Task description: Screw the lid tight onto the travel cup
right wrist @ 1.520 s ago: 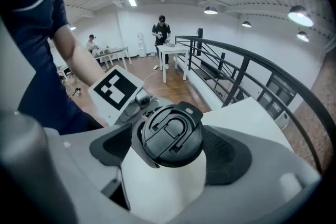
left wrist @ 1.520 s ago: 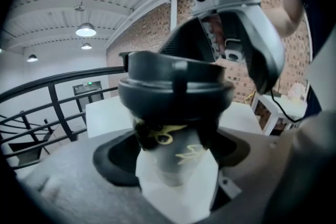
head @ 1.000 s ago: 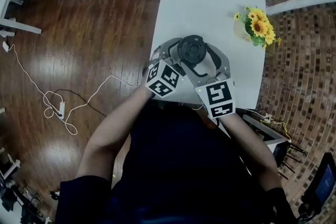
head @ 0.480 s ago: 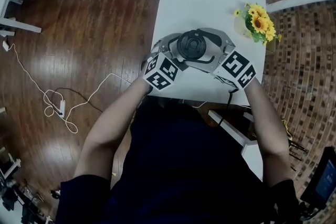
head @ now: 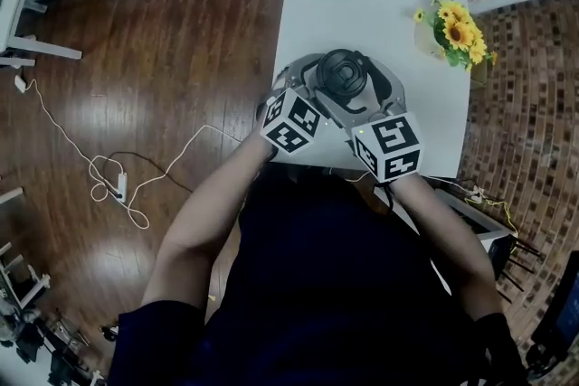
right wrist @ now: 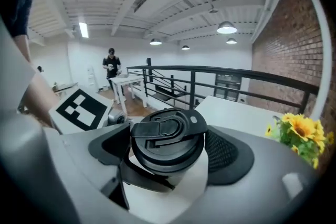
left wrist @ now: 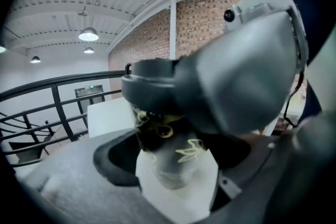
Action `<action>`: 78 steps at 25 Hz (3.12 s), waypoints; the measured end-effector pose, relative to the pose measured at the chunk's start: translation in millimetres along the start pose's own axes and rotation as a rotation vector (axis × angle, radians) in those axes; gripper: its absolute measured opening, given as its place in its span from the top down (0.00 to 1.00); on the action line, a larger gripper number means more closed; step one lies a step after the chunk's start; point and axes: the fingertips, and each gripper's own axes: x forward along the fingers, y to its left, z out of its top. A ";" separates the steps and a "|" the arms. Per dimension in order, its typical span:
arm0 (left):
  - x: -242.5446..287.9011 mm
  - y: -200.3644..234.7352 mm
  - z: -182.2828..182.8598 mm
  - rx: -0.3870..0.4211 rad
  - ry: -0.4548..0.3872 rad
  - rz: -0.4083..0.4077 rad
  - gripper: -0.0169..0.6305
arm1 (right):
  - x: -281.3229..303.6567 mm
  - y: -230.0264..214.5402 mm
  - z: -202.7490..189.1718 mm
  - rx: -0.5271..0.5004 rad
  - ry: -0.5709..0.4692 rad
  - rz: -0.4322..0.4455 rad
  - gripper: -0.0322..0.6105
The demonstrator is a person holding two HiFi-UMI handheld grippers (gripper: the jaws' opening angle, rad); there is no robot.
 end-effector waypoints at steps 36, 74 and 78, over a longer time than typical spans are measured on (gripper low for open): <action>-1.9 -4.2 -1.7 0.049 0.027 -0.111 0.36 | -4.7 10.9 2.9 -0.319 0.068 0.341 0.30; 1.2 -0.5 -7.4 0.016 0.030 -0.042 0.36 | -4.1 -3.6 -9.9 0.114 0.040 -0.199 0.32; -9.5 -1.8 -11.7 -0.052 0.034 0.004 0.34 | -6.1 3.3 -4.3 0.038 -0.017 -0.126 0.32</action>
